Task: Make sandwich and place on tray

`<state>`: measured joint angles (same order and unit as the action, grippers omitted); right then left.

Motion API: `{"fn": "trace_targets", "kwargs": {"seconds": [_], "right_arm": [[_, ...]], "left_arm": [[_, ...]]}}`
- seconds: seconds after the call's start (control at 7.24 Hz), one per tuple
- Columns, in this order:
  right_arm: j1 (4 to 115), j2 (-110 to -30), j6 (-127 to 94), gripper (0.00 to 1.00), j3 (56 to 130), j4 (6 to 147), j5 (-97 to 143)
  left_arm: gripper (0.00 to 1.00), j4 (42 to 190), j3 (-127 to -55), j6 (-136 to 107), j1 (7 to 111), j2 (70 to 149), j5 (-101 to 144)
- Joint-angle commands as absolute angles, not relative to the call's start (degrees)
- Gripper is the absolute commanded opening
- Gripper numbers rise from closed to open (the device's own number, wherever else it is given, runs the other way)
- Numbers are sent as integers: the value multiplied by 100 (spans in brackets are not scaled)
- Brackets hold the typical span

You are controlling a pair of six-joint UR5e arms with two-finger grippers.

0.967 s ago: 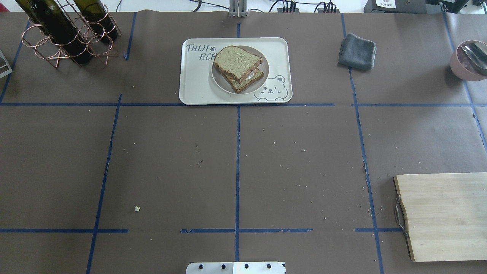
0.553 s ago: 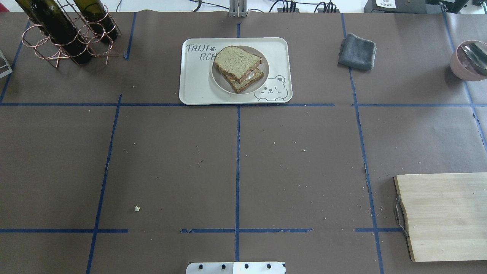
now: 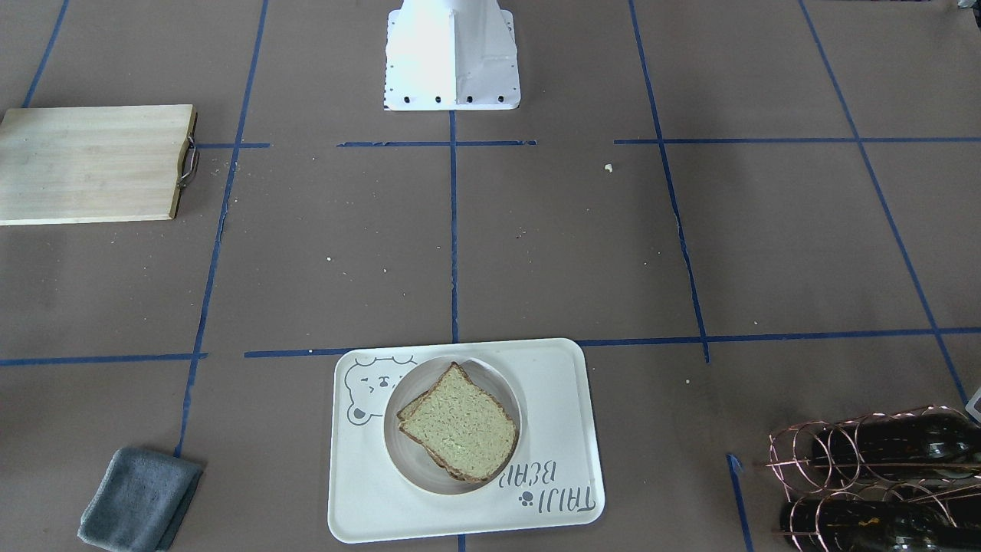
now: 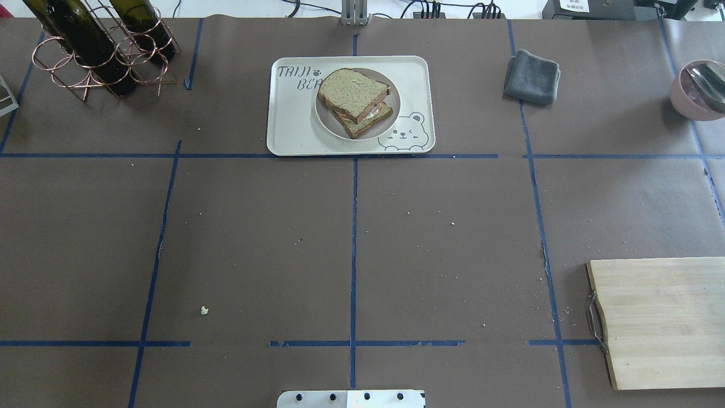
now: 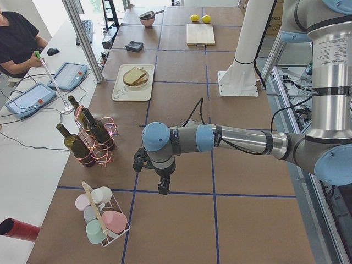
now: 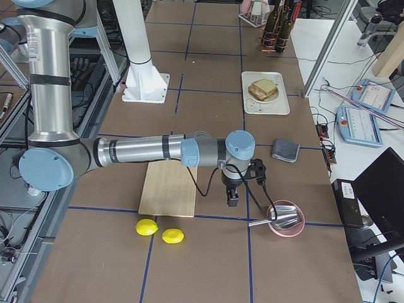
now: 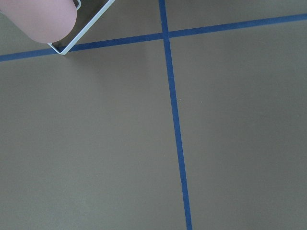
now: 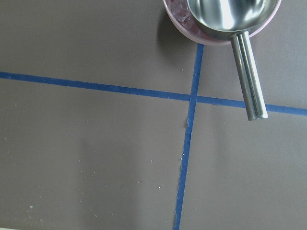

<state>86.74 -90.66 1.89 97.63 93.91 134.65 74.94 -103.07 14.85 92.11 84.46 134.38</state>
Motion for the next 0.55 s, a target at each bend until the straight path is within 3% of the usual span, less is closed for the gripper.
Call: {"fn": "trace_targets", "kwargs": {"seconds": [0.0,0.41], "right_arm": [[8675,-9079,185,100,9791,9404,13447],[8675,-9097,264,100,9852,9413,13508]], "left_arm": [[100,7497,-10309,1485,9211,8446,13438],[100,7506,-10301,1494,9211,8446,13438]]}}
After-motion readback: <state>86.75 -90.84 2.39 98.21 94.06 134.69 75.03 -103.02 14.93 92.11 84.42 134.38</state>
